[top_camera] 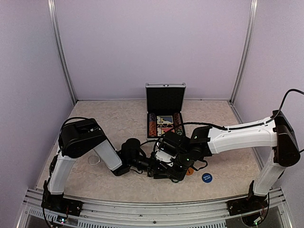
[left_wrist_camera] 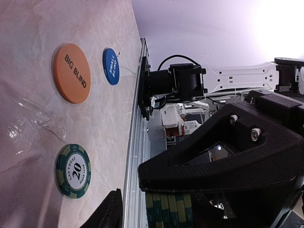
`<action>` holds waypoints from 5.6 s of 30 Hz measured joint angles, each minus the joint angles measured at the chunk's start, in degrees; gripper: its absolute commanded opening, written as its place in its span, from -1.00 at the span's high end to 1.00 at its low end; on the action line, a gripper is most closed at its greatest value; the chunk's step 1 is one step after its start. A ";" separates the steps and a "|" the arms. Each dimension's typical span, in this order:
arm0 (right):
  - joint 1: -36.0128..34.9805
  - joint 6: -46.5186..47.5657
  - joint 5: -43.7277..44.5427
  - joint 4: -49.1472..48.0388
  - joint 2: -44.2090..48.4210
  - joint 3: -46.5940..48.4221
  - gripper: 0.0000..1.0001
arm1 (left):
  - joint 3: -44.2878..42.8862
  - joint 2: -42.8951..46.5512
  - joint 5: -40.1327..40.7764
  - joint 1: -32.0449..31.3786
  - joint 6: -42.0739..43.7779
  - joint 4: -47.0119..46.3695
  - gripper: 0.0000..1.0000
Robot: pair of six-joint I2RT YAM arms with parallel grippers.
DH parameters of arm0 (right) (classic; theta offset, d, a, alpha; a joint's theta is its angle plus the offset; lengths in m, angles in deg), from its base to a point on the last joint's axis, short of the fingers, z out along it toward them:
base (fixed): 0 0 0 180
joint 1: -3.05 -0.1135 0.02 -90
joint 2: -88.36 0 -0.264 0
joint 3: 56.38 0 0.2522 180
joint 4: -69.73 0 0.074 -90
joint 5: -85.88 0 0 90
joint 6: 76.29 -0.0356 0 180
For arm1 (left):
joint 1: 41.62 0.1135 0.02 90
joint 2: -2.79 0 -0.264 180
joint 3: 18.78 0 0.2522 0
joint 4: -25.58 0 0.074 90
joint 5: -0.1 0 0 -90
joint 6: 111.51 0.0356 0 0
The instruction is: Pack up texas hold em set
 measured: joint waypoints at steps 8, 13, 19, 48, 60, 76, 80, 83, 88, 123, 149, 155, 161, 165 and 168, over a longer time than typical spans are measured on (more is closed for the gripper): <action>0.00 0.04 -0.22 -0.13 0.00 0.00 0.46 | 0.31 -0.09 0.02 0.02 0.00 -0.46 0.10; 0.00 0.04 -0.42 -0.37 0.00 -0.02 0.45 | 0.55 -0.09 0.02 0.11 0.02 -0.85 0.15; 0.00 0.04 -0.42 -0.63 0.00 -0.35 0.45 | 0.55 -0.07 0.02 0.22 0.04 -1.22 0.43; 2.25 -4.37 2.91 -1.07 14.69 -2.40 -0.98 | -11.02 11.50 11.19 4.22 29.68 47.34 1.00; 9.90 -14.14 10.60 2.67 27.98 -6.93 -0.99 | -47.30 10.80 28.20 6.62 60.78 87.10 1.00; 11.39 -18.56 13.44 5.38 33.42 -7.76 -0.99 | -68.02 -4.17 42.56 5.35 98.29 103.32 1.00; 11.41 -19.21 13.42 5.55 33.55 -8.04 -1.00 | -66.95 -4.17 45.46 4.31 103.06 101.35 1.00; 11.41 -19.82 13.40 5.79 33.55 -8.41 -1.00 | -66.69 -4.17 47.28 3.58 105.57 99.36 1.00; 11.43 -20.50 13.42 6.12 33.55 -8.44 -0.99 | -66.62 -4.61 49.72 2.54 108.37 96.65 1.00; 11.65 -22.77 11.13 5.20 33.90 -12.24 -0.98 | -65.13 -11.54 56.06 0.98 110.84 88.35 1.00; 11.65 -22.71 11.02 4.98 33.31 -12.24 -0.98 | -65.11 -11.67 58.55 1.92 108.91 86.16 -0.07; 11.65 -22.56 10.49 4.85 33.16 -12.24 -0.98 | -63.76 -11.50 59.65 1.99 106.79 83.45 -0.41; 11.65 -21.77 7.74 3.69 31.74 -12.24 -0.99 | -58.80 -8.90 59.67 2.47 104.30 79.10 -0.66; 11.63 -21.24 5.20 2.73 30.71 -12.24 -0.98 | -57.29 -6.88 59.41 3.17 101.88 78.64 -0.86; 10.99 -21.16 3.89 2.27 30.56 -12.24 -0.95 | -55.34 -3.93 59.43 3.80 99.45 77.92 -0.97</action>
